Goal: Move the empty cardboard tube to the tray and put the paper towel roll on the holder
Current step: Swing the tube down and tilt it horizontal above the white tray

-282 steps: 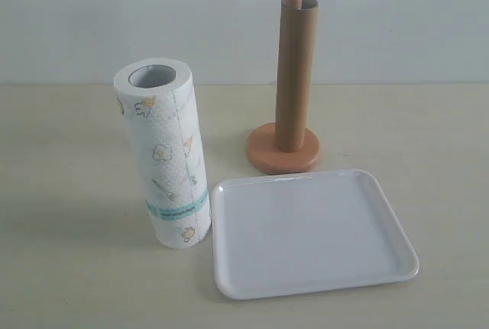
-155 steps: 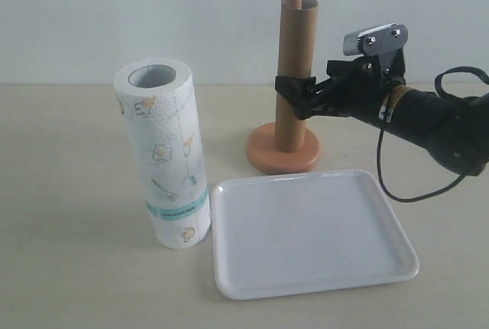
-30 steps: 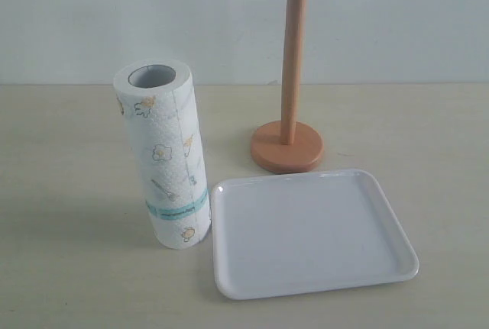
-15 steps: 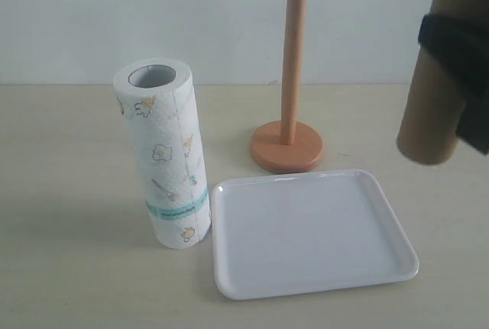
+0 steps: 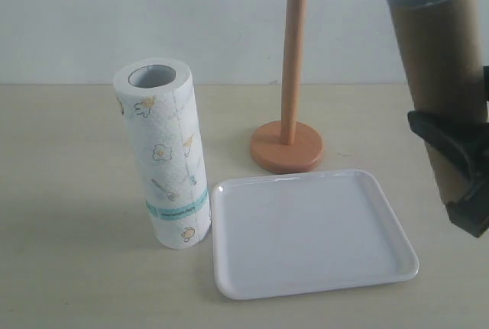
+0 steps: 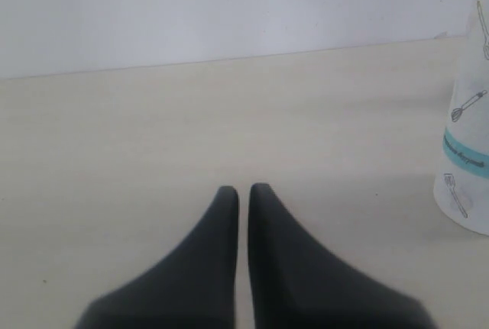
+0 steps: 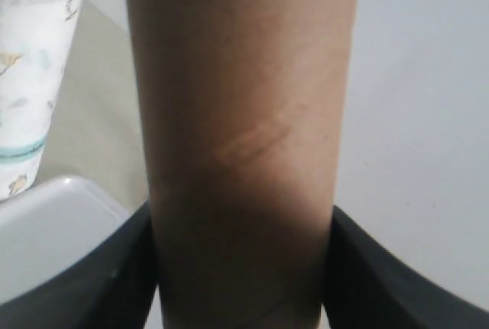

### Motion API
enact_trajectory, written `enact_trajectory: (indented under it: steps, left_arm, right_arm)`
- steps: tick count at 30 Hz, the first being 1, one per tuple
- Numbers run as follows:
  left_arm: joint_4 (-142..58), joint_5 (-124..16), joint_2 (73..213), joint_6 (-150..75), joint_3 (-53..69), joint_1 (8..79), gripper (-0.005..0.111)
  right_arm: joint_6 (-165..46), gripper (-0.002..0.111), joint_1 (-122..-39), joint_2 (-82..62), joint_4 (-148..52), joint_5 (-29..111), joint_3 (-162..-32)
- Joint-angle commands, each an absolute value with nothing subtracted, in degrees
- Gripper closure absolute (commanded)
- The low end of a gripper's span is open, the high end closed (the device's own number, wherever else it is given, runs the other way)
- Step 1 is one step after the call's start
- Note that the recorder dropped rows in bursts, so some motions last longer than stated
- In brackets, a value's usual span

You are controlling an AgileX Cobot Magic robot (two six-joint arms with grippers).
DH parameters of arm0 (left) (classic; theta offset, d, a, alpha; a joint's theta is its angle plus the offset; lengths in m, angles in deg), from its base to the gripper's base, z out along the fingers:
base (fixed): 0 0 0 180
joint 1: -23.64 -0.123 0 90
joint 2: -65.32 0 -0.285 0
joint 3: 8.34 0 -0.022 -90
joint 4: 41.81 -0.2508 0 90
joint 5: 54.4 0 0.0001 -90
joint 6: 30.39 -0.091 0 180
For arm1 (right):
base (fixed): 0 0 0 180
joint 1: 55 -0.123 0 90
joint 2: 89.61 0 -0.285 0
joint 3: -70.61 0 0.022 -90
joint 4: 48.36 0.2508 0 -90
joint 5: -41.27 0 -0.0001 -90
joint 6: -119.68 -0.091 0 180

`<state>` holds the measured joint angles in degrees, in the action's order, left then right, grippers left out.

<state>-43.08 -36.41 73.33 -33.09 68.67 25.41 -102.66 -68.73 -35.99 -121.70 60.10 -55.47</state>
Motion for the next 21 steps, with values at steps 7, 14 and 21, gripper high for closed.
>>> enact_trajectory:
  steps: [7, 14, 21]
  left_arm:
    - [-42.8, -36.6, 73.1, -33.0, 68.9, 25.2, 0.103]
    - [-42.8, -36.6, 73.1, -33.0, 68.9, 25.2, 0.103]
    - [-42.8, -36.6, 73.1, -33.0, 68.9, 25.2, 0.103]
  right_arm:
    - [-122.7, 0.108, -68.8, -21.4, -148.3, 66.6, -65.3]
    - [-151.1, 0.109, -68.8, -13.0, -148.3, 69.2, -73.6]
    - [-154.8, 0.109, -70.4, -12.2, -148.3, 98.8, -82.1]
